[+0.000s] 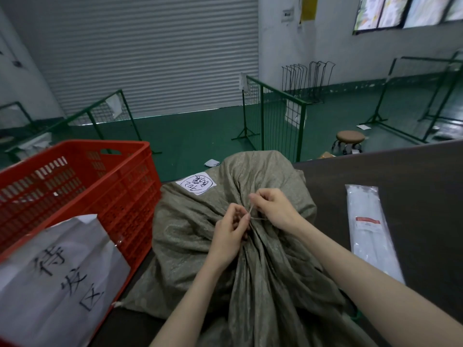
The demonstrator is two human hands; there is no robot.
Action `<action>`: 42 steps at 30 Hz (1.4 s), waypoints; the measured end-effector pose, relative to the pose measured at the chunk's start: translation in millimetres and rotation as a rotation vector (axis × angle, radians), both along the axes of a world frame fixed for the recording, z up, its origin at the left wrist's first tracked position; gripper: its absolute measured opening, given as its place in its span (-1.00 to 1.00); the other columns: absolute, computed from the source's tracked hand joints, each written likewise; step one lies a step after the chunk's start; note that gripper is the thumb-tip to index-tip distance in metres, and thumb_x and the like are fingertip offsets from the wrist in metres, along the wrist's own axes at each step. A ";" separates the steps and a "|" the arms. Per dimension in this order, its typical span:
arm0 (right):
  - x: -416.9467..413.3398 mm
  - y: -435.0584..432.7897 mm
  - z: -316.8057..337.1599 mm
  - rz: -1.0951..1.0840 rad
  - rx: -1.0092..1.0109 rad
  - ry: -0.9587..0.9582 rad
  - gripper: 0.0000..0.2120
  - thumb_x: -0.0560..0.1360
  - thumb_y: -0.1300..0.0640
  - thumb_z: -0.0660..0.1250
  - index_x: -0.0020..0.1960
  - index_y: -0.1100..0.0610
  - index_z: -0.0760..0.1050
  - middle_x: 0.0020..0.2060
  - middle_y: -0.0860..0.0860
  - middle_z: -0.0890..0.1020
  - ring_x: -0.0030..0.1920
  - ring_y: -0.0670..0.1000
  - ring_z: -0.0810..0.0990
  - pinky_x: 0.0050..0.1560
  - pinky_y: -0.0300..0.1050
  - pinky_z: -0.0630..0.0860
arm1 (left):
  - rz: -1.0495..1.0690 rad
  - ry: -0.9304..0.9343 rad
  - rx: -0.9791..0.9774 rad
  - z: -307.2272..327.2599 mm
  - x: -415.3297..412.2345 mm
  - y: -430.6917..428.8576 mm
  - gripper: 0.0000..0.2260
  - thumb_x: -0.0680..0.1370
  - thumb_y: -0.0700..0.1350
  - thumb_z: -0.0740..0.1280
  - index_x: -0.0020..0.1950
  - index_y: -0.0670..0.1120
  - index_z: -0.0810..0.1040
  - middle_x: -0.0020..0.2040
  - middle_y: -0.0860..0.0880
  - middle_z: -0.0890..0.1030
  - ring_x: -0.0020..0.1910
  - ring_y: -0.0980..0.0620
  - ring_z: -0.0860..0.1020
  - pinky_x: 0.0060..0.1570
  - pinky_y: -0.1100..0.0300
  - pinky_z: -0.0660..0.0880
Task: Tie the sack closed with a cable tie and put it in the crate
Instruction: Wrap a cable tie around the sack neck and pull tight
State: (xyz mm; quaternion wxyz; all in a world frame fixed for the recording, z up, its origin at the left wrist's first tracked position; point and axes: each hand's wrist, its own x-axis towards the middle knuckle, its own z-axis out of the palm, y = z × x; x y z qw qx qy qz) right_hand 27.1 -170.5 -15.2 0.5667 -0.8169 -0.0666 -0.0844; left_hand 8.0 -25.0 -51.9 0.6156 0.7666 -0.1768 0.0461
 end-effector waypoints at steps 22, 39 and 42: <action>-34.9 -3.9 62.3 -0.092 0.432 -0.075 -0.65 0.61 0.20 0.14 -0.35 0.19 0.36 -0.47 0.10 0.47 -0.55 -0.05 0.53 -0.52 -0.24 0.42 | 0.041 -0.321 0.386 0.3 -12.6 1.5 -0.89 0.47 0.06 0.21 -0.17 0.04 0.38 -0.16 0.03 0.44 -0.11 -0.03 0.47 -0.05 -0.13 0.43; -57.3 1.8 107.5 -0.071 0.524 -0.293 -0.70 0.61 0.21 0.13 -0.29 0.19 0.37 -0.44 0.06 0.47 -0.52 -0.07 0.54 -0.52 -0.28 0.41 | 0.098 -0.241 0.469 6.0 -25.6 0.0 -0.75 0.41 0.16 0.14 -0.16 0.01 0.42 -0.12 0.05 0.49 -0.04 0.07 0.43 -0.04 0.07 0.25; -60.3 4.9 112.3 -0.054 0.508 -0.315 -0.71 0.61 0.21 0.13 -0.28 0.20 0.38 -0.43 0.06 0.47 -0.51 -0.07 0.54 -0.52 -0.28 0.40 | 0.110 -0.235 0.483 4.6 -27.9 0.2 -0.79 0.44 0.12 0.18 -0.15 -0.01 0.42 -0.11 0.03 0.49 -0.04 0.06 0.42 -0.05 0.07 0.24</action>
